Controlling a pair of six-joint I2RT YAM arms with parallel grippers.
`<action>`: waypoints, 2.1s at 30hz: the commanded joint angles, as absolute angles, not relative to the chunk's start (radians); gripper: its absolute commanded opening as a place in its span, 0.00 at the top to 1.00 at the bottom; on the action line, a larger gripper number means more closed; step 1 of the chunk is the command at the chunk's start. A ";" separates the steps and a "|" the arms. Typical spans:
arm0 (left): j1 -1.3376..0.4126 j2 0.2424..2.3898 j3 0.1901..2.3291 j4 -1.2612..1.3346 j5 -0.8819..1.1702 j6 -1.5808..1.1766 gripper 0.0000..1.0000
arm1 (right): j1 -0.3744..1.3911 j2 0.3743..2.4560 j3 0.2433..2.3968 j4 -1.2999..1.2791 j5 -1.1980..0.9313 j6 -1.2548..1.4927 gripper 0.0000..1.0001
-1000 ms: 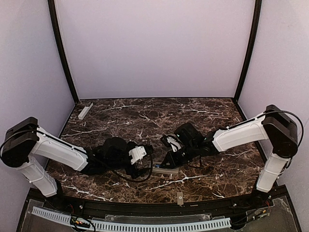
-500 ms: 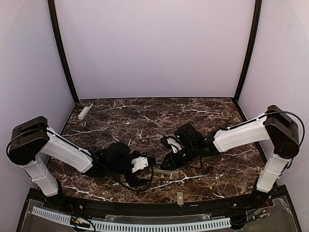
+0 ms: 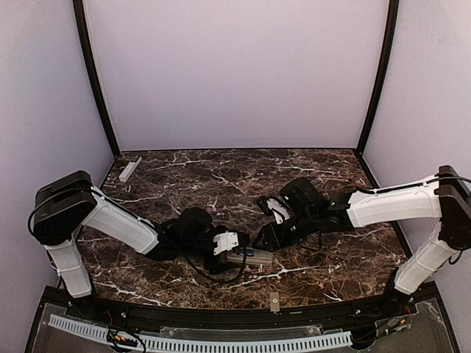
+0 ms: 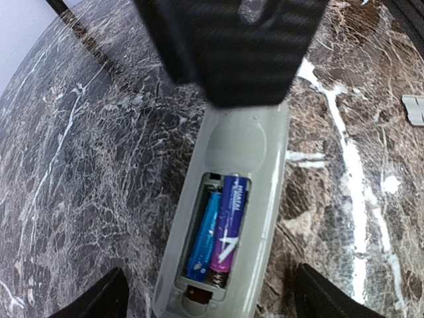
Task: Load the batteries into the remote control
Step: Place the battery in the battery compartment, then adjust the remote control without the battery cover at the center of the board.
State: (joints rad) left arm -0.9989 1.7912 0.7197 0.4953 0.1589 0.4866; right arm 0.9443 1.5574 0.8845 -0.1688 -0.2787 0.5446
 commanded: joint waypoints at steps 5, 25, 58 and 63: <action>-0.923 1.861 0.837 0.312 0.359 0.491 0.33 | 0.843 1.447 0.765 -0.174 -0.312 0.562 0.58; -0.921 1.983 1.015 0.100 0.445 0.508 0.45 | 0.756 1.381 0.708 -0.166 -0.356 0.532 0.60; -1.067 1.996 0.944 0.285 0.051 0.077 0.57 | 0.810 1.619 0.805 0.041 -0.420 0.616 0.86; -1.066 1.997 0.945 0.285 0.053 0.080 0.57 | 0.819 1.659 0.818 0.055 -0.434 0.614 0.87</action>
State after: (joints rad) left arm -1.0576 1.9366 0.9661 0.2977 0.0616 0.0990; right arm 0.8036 1.6310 0.7971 0.0246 -0.4179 0.6144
